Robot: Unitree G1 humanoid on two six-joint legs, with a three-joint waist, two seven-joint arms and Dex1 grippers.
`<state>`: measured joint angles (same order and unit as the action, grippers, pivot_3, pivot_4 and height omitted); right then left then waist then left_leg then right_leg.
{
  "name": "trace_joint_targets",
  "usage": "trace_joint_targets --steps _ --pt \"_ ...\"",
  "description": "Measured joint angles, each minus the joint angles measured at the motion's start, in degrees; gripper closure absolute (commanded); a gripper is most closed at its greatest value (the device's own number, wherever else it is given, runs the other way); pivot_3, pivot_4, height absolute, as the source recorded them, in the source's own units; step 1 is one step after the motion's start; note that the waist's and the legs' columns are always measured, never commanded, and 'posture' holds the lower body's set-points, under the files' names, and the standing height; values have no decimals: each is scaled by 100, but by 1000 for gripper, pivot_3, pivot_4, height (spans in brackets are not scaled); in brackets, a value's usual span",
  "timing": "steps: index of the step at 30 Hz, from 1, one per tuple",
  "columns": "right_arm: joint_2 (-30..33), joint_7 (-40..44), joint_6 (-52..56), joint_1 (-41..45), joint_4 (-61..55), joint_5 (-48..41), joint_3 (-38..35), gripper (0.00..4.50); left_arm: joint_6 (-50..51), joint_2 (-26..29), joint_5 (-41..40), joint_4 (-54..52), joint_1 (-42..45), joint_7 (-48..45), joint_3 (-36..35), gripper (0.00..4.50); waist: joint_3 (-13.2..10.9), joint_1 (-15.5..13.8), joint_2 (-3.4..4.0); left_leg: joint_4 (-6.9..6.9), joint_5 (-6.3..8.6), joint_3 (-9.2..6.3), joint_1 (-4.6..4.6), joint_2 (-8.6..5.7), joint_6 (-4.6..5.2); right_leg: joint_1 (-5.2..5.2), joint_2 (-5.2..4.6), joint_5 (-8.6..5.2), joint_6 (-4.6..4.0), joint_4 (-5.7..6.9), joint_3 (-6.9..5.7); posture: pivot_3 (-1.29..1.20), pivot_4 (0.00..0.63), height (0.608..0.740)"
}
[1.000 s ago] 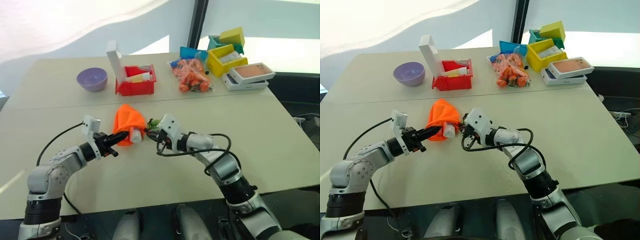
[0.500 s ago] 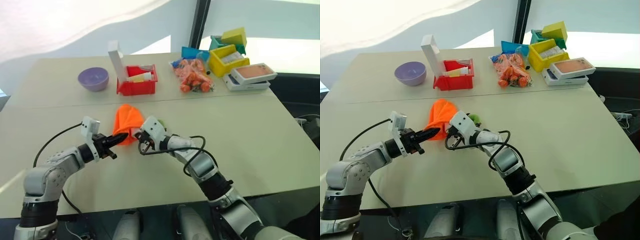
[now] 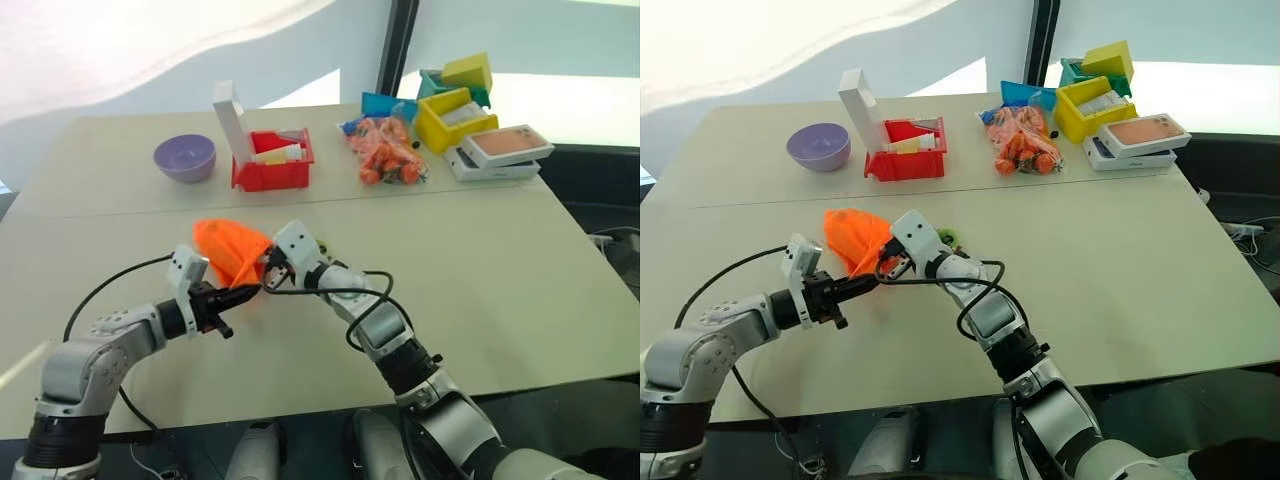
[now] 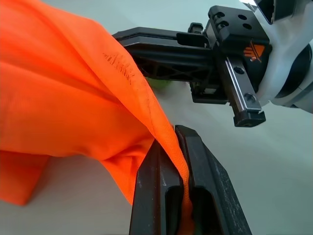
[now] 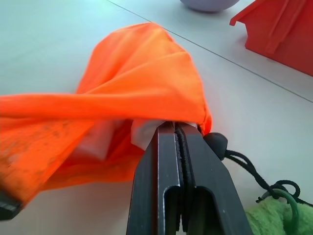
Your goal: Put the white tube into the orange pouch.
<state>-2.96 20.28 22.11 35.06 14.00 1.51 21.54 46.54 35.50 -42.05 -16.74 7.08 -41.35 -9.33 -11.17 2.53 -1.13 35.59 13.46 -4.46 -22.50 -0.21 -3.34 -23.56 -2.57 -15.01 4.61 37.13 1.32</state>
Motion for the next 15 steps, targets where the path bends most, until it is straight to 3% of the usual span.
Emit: trace_joint_targets --steps 6,9,14,15 --pt "604 601 8 -232 -590 -5 36 4436 -92 -8 79 114 -4 -28 6 4500 0 -12 0 0 0 1 0 -2 0 3 -4 -1 2 -2 0 0 150 740" --pt "1032 983 77 -491 -985 -22 48 3620 -116 -15 78 266 0 -32 -97 4500 0 -9 0 0 0 2 0 -2 0 3 -2 -1 2 -3 -1 0 150 740" --pt "1490 1173 107 -595 -1248 75 42 1185 -239 23 101 586 24 -82 -247 4500 0 5 0 0 0 5 2 0 0 1 5 -2 -1 1 -1 0 150 740" --pt "1509 1169 107 -594 -1256 103 44 1185 -243 24 103 603 28 -93 -258 4500 0 2 0 0 0 5 2 0 0 1 5 -2 -1 1 -2 0 150 740"
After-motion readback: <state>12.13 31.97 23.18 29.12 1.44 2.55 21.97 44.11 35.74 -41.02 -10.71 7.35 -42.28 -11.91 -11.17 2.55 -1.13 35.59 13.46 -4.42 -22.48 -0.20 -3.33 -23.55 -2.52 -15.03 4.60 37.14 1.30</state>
